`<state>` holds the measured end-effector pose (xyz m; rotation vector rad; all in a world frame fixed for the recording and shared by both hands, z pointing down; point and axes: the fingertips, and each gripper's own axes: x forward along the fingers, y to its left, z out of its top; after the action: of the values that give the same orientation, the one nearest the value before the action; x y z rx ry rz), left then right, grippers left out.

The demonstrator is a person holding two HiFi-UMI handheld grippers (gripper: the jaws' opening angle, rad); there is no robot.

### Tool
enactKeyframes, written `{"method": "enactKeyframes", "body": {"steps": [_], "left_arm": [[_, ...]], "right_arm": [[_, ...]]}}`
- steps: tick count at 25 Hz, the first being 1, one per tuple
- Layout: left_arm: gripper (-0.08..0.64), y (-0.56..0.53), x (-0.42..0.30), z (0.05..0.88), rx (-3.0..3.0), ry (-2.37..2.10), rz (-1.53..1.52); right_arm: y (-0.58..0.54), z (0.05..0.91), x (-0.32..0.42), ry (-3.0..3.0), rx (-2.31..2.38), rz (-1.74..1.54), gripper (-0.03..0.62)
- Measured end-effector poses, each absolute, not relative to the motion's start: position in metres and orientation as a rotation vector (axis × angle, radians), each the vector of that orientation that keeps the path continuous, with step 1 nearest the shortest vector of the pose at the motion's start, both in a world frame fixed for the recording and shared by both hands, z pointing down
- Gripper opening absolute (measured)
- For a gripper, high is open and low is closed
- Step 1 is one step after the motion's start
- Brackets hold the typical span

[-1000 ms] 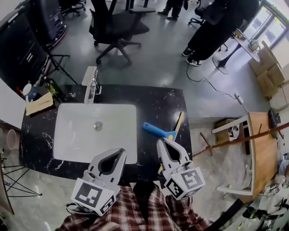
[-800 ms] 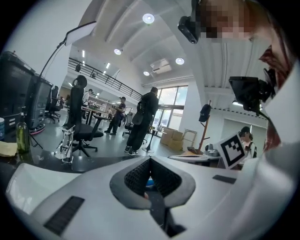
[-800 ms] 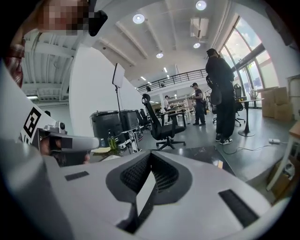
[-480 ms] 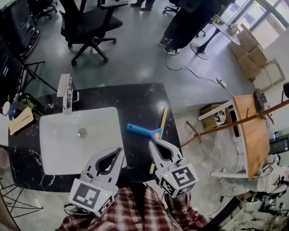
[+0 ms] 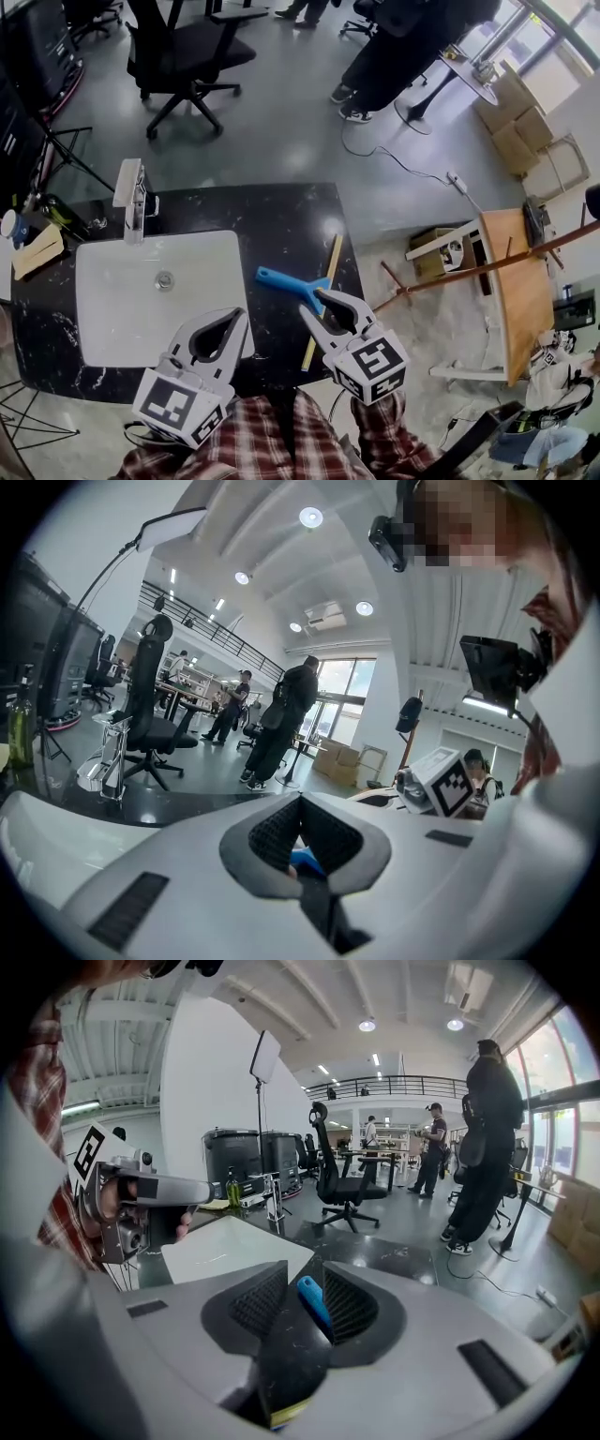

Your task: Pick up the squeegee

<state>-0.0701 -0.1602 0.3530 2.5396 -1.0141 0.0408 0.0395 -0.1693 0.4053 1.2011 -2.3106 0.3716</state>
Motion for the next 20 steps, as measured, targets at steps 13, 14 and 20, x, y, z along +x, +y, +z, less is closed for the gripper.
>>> {"method": "enactKeyframes", "body": {"steps": [13, 14, 20], "left_arm": [[0.009, -0.16, -0.079, 0.353, 2.519, -1.027, 0.007], [0.009, -0.159, -0.08, 0.354, 2.515, -1.029, 0.005], [0.009, -0.152, -0.09, 0.36, 2.483, -1.055, 0.0]], "right_arm": [[-0.183, 0.415, 0.042, -2.192, 0.825, 0.197, 0.199], [-0.184, 0.424, 0.041, -2.165, 0.762, 0.2, 0.2], [-0.188, 0.469, 0.036, -2.04, 0.531, 0.235, 0.2]]}}
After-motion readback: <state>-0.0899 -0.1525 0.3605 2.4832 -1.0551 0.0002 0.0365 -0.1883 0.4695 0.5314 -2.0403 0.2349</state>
